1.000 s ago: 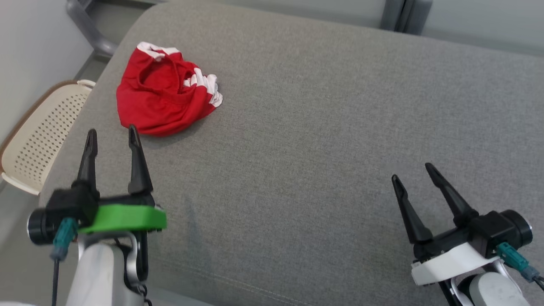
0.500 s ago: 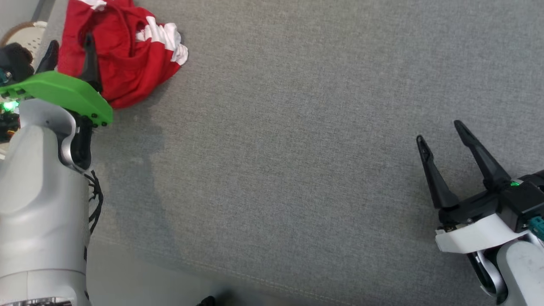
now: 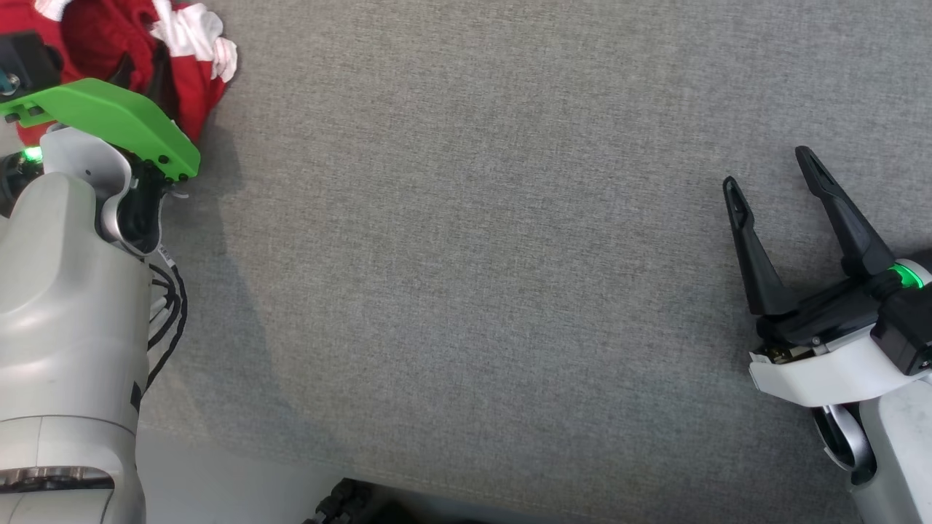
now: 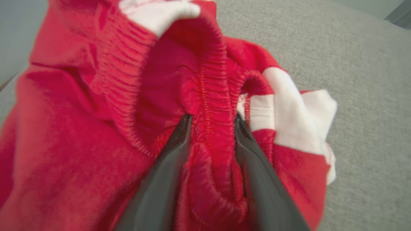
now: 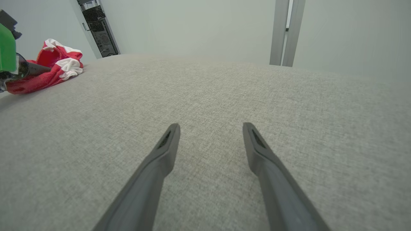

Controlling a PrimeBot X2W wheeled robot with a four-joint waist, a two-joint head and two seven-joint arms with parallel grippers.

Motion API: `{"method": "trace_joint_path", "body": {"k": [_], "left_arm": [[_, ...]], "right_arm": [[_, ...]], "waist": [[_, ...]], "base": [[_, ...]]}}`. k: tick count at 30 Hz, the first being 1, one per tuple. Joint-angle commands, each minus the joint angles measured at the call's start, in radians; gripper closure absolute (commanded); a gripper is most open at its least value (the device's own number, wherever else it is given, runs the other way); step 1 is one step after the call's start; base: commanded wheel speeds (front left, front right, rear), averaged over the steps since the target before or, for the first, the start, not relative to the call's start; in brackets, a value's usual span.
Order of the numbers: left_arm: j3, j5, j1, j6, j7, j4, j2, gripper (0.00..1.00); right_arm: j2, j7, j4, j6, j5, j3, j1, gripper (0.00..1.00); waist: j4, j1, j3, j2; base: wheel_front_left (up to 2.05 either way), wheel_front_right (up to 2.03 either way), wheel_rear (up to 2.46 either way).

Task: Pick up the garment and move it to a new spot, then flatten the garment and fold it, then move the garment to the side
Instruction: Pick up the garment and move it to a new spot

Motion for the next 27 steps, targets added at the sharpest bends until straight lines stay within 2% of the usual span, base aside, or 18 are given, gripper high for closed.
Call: {"method": "trace_joint_path", "body": {"k": [1,9,13,22,27], "left_arm": [[-0.026,-0.02,0.007,-0.005,-0.009,0.007,-0.009,1.0],[-0.086,-0.094,0.036,-0.005,-0.169,-0.044,0.071,1.0],[-0.117,-0.144,0.07,-0.004,-0.204,-0.122,0.1,1.0],[-0.172,-0.203,0.184,-0.003,-0.121,-0.364,0.178,1.0],[-0.184,-0.213,0.253,0.037,-0.034,-0.549,0.211,1.0]], "right_arm": [[0.003,0.004,0.036,-0.002,-0.006,0.0,-0.005,0.0],[0.055,0.003,0.051,-0.002,0.01,0.021,-0.013,0.0],[0.095,0.002,0.066,-0.002,0.021,0.049,-0.024,0.0],[0.181,0.002,0.096,-0.002,0.053,0.08,0.006,0.0],[0.211,0.002,0.101,-0.002,0.061,0.083,0.032,0.0]], "waist": [[-0.02,0.0,0.007,0.0],[-0.067,0.0,-0.08,0.0],[-0.106,0.0,-0.163,0.0],[-0.252,0.0,-0.348,0.0],[-0.356,0.0,-0.421,0.0]], "base": [[0.0,0.0,0.0],[0.0,0.0,0.0],[0.0,0.0,0.0],[0.0,0.0,0.0],[0.0,0.0,0.0]]}}
